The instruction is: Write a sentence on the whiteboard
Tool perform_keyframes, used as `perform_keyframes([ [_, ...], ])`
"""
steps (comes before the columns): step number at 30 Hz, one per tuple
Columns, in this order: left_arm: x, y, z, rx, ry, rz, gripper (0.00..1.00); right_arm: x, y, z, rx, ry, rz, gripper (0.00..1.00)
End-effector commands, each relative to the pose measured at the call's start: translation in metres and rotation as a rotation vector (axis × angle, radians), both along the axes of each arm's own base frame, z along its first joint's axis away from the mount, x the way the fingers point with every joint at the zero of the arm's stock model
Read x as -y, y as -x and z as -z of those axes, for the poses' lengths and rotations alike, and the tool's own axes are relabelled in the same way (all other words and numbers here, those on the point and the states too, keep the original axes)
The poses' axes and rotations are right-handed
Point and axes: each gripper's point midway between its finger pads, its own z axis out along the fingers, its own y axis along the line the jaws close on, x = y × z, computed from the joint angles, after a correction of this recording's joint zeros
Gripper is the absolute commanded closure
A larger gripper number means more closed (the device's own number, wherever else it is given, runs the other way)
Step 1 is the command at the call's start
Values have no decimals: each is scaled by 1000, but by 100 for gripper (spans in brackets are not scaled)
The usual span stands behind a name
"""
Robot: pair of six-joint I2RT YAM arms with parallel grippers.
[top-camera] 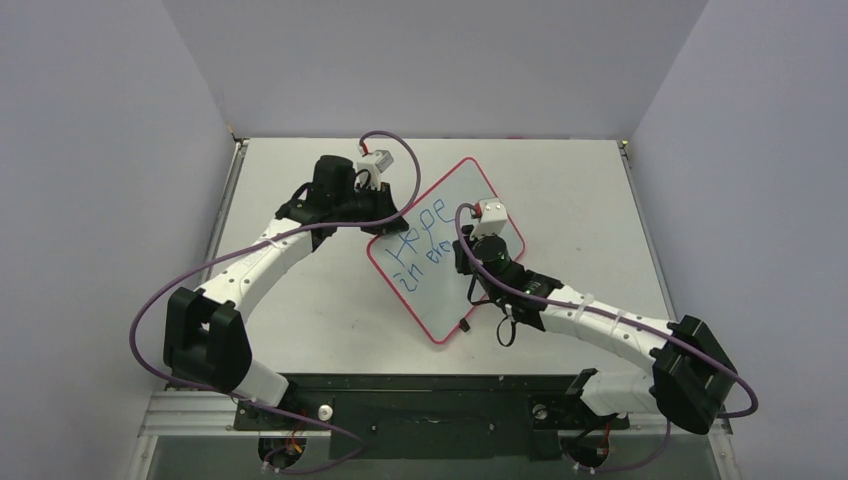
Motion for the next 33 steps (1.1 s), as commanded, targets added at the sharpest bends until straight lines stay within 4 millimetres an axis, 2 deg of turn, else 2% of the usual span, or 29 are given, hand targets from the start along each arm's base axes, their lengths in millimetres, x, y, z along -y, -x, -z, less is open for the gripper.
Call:
perform_keyframes([
  [1,-13,-9,-7,100,-90,-23,100,8,4,7,-15,-8,13,100],
  [11,-13,-9,-7,99,-91,-21,100,6,8,-1,-13,-32,0,100],
  [23,-12,-8,-7,101,-94,-19,100,-7,-7,-20,19,-41,-2,100],
  [33,-12,-7,-7,101,-93,-17,100,-5,-20,-30,35,-34,38,100],
])
